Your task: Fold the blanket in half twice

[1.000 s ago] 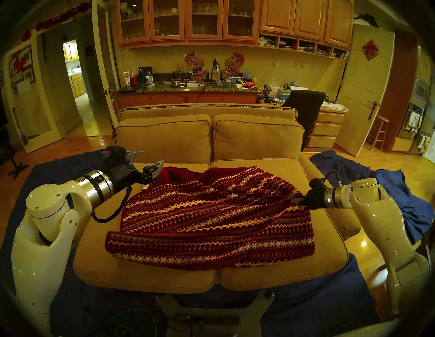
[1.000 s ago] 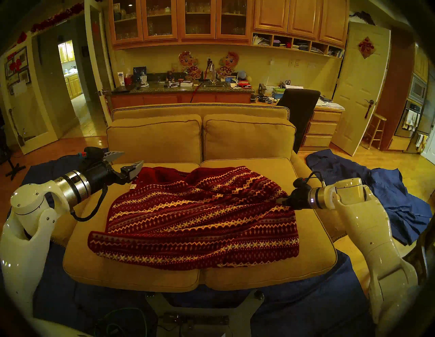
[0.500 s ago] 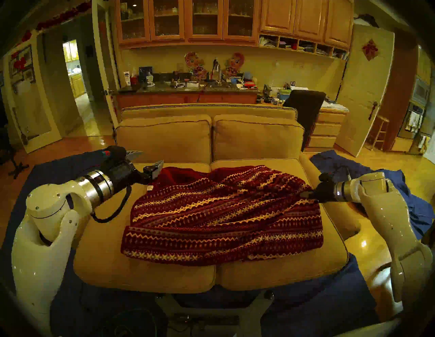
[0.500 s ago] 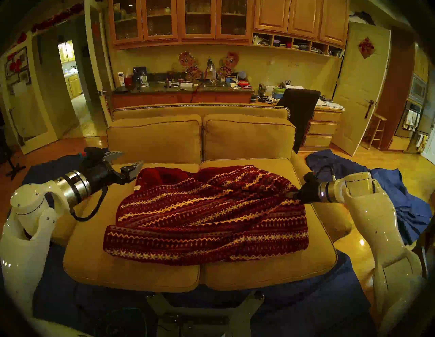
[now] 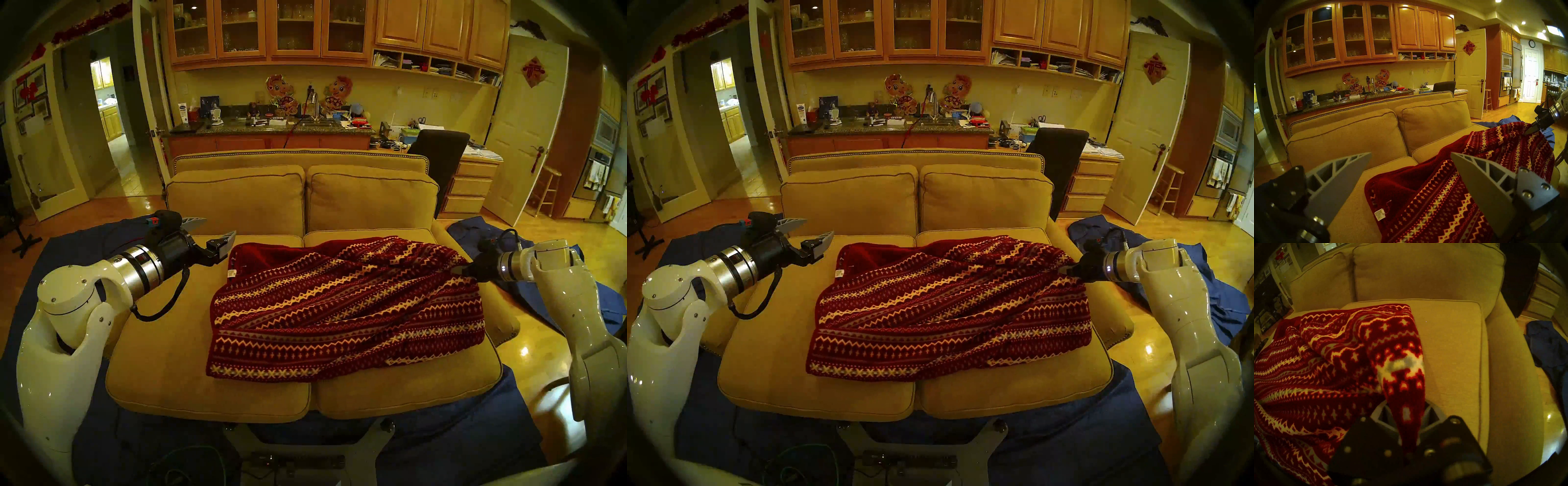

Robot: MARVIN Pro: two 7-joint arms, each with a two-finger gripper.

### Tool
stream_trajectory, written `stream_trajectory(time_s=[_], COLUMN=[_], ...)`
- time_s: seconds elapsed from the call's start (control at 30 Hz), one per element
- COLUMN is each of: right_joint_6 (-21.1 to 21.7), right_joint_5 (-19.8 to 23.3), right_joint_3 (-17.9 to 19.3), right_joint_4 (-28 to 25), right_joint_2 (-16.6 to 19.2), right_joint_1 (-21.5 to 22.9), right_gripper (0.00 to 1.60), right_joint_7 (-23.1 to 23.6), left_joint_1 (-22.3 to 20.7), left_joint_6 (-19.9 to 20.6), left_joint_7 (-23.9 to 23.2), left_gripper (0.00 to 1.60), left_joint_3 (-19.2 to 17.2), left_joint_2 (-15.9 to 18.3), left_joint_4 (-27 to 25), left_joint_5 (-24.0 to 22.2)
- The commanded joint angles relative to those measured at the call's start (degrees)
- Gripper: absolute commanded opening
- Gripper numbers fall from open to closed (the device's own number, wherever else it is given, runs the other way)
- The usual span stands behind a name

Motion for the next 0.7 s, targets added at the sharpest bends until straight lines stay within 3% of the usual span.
stream_trajectory(time_s=[0.0, 0.53, 0.67], right_joint_6=[-1.4, -2.8, -4.2], right_joint_5=[-1.9, -4.7, -5.7], right_joint_3=[2.5, 2.3, 0.1], right_joint_4=[2.3, 6.0, 5.4], right_joint_2=[4.8, 5.0, 4.6], right_joint_1=[6.2, 12.3, 13.9], right_gripper=[0.0, 0.0, 0.0], right_joint_7=[-2.1, -2.7, 0.7], left_joint_1=[-0.3, -0.3, -0.4], left_joint_6=[-0.2, -0.2, -0.3], left_joint_7=[0.0, 0.0, 0.0], left_gripper=[1.6, 1.6, 1.6], left_joint_3=[-0.1, -0.1, -0.1], left_joint_2=[0.1, 0.1, 0.1], left_joint_4=[-0.3, -0.3, -0.3], left_joint_5=[0.0, 0.0, -0.1])
